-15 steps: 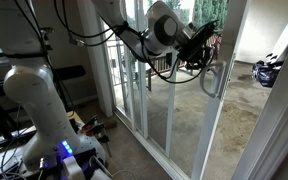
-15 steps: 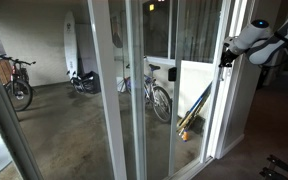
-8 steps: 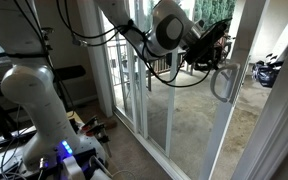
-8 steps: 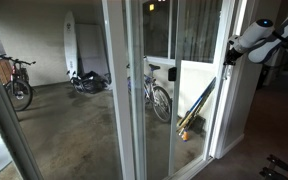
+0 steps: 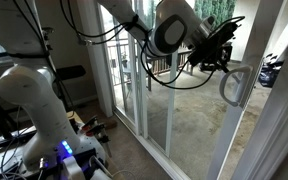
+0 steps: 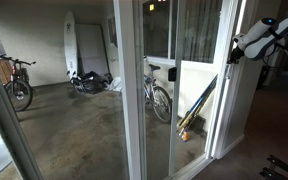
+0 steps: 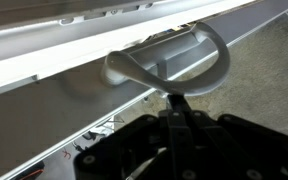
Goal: Slide the outermost glass door fully to the right
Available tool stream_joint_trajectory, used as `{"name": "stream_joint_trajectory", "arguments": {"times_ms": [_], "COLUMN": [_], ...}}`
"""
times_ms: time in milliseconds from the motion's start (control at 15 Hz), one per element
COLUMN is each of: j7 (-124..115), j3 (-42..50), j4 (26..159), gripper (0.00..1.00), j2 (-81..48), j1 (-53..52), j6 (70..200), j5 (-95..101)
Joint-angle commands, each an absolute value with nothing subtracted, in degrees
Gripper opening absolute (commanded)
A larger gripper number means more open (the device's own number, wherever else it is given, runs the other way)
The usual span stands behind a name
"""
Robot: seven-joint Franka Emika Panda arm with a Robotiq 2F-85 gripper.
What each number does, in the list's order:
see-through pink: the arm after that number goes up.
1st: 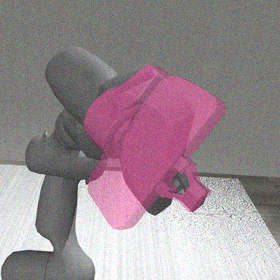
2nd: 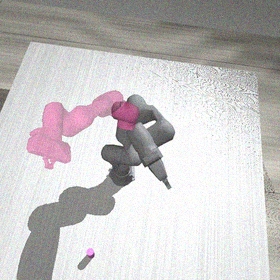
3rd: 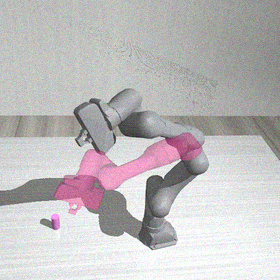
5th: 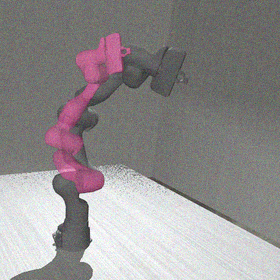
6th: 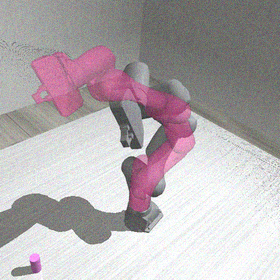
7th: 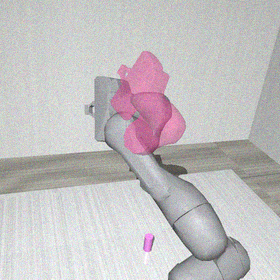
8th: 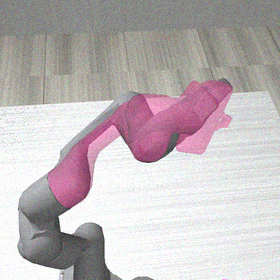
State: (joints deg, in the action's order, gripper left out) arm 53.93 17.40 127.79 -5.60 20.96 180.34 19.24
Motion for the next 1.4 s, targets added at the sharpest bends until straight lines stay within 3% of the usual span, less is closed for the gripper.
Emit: {"name": "stream_joint_trajectory", "arguments": {"times_ms": [0, 333, 733, 1267, 1333], "j7": [63.1, 72.7, 96.4, 90.3, 84.8], "j3": [13.6, 7.1, 6.5, 2.6, 7.4], "j4": [131.3, 129.8, 131.3, 147.5, 149.4], "gripper": [0.04, 0.04, 0.04, 0.04, 0.04], "j2": [-4.0, -4.2, -1.7, 9.0, 10.4], "j1": [27.9, 33.3, 42.0, 37.3, 31.3], "j6": [177.2, 174.5, 169.5, 172.3, 171.6], "j5": [9.6, -5.1, -24.7, -14.2, -9.7]}}
